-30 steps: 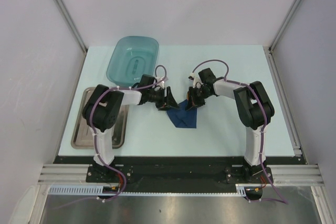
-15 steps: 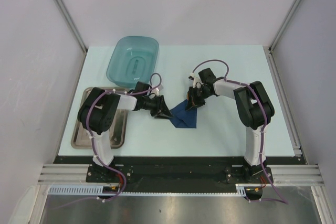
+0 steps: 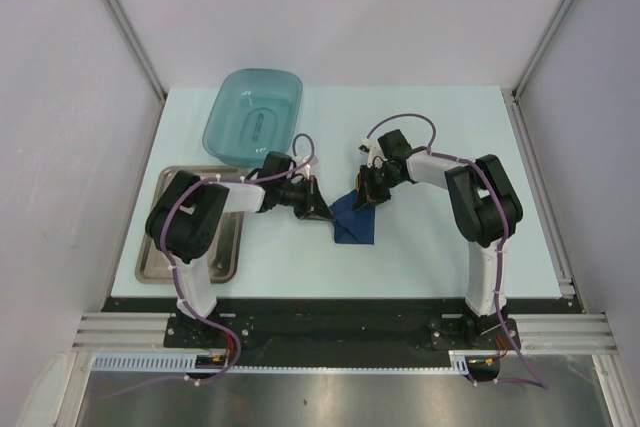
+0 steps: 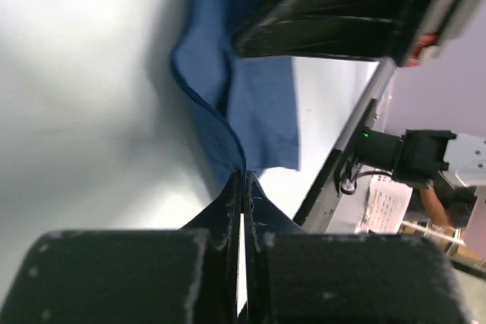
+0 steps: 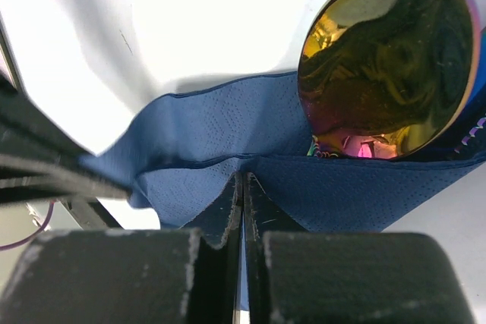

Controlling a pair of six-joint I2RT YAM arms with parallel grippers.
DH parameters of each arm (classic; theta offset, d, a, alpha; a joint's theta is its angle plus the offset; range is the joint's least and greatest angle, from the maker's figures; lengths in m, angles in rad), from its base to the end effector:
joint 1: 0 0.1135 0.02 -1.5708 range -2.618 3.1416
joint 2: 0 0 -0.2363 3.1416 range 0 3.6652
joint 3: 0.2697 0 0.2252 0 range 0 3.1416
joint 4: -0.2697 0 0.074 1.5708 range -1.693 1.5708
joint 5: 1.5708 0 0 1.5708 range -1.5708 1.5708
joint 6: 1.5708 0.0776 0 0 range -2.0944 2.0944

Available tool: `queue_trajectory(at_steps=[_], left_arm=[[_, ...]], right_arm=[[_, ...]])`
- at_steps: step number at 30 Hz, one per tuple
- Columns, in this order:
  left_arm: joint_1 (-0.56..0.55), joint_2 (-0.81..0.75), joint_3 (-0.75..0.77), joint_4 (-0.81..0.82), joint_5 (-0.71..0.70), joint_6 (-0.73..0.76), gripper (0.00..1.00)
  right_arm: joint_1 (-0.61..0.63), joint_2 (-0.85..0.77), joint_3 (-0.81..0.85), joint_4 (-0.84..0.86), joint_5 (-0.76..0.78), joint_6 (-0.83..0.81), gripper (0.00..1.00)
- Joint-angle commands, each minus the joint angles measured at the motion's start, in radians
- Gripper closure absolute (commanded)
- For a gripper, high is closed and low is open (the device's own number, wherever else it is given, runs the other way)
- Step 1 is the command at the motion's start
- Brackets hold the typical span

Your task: Place the utensils on the paper napkin and roll it up

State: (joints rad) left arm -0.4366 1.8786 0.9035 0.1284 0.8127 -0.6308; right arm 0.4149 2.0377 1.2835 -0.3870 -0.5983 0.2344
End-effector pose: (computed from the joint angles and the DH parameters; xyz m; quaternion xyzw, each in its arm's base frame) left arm 0.2910 -0.1980 0.0973 0.0561 0.8685 -0.4837 0.0921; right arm 0.3330 0.1945 0.0940 -0.1467 0.9242 0.3379 0.1012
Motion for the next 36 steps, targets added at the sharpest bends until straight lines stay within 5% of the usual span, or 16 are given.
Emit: queue_trajectory(at_steps=[1, 9, 23, 36], left_arm=[[-0.039, -0.056, 0.034, 0.111, 0.054, -0.053, 1.0], [-0.114, 0.002, 0.074, 0.157, 0.08, -0.066, 1.0], [-0.136, 0.155, 0.104, -0.01, -0.047, -0.04, 1.0], [-0.113, 0.171, 0.106, -0.047, -0.056, -0.029, 1.0]], right_arm=[[0.025, 0.073, -0.029, 0.031, 0.132, -0.032, 1.0], [0.024, 0.073, -0.027, 0.036, 0.134, -0.03, 1.0], [0.016, 0.046, -0.024, 0.03, 0.106, -0.026, 1.0], [-0.089, -0.134, -0.029, 0.108, -0.165, 0.118, 0.93]])
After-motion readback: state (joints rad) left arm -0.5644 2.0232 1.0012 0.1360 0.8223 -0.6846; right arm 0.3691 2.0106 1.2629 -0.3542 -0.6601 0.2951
